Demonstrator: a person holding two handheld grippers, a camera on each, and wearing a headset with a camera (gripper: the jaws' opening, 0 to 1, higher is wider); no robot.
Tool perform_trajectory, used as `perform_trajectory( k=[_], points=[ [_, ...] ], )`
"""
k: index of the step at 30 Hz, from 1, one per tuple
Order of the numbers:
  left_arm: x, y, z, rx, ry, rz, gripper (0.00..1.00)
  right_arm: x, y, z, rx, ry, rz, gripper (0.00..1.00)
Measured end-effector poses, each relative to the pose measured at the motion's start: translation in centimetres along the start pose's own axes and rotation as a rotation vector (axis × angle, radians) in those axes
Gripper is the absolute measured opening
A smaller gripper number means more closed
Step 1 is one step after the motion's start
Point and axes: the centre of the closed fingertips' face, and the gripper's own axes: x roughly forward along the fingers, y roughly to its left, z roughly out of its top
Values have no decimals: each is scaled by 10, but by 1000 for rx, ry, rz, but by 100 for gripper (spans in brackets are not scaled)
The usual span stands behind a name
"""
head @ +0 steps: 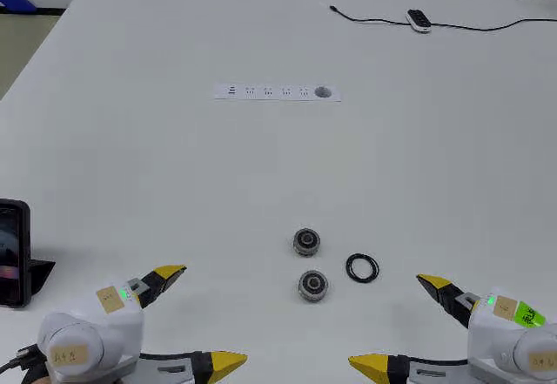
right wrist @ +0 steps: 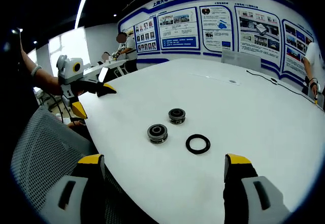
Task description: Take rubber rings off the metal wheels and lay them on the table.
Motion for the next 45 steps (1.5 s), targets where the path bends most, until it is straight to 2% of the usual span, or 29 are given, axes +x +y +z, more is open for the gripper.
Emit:
perform_trajectory(
  k=[12, 21, 35, 45],
  points=[
    [2, -5, 0, 13, 5, -6, 89, -5, -4, -2, 19, 0, -16, 99],
    [-1, -2, -3, 9, 14, 2, 88, -2, -5, -1, 21, 7, -9, 99],
    [-1, -4, -7, 5, 26, 0, 87, -1, -4, -5, 38, 16, -4, 99],
    [-1, 0, -7, 0, 28, 8, 85, -1, -4, -6, 47, 18, -5, 99]
  ],
)
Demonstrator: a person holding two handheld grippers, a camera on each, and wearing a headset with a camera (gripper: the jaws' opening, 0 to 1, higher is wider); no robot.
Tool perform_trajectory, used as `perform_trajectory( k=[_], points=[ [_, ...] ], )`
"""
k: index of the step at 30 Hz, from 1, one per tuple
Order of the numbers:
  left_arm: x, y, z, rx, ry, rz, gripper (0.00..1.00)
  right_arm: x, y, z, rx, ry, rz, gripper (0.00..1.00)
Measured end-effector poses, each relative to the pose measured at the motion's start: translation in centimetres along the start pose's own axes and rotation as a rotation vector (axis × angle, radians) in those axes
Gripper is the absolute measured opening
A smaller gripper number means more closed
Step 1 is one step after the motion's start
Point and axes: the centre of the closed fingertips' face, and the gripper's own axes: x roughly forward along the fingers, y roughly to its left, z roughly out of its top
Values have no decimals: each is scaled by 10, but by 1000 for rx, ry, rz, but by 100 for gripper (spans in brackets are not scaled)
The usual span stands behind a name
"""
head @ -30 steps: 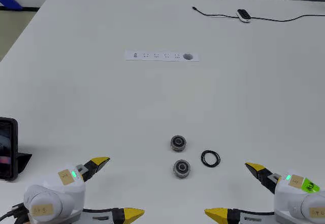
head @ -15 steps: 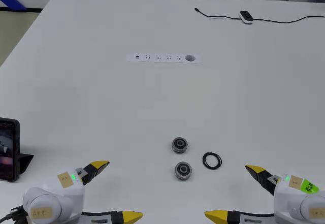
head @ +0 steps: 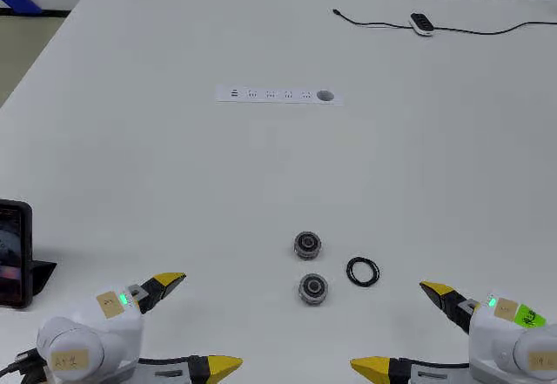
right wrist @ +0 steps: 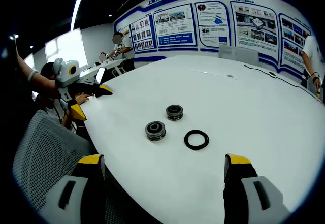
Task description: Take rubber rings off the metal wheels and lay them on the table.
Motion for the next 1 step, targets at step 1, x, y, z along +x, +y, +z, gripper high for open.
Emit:
perform_trajectory(
  k=[1],
  points=[
    [0, 0, 0, 3, 1, 0, 85, 0, 0, 0, 3, 0, -1, 99]
  ],
)
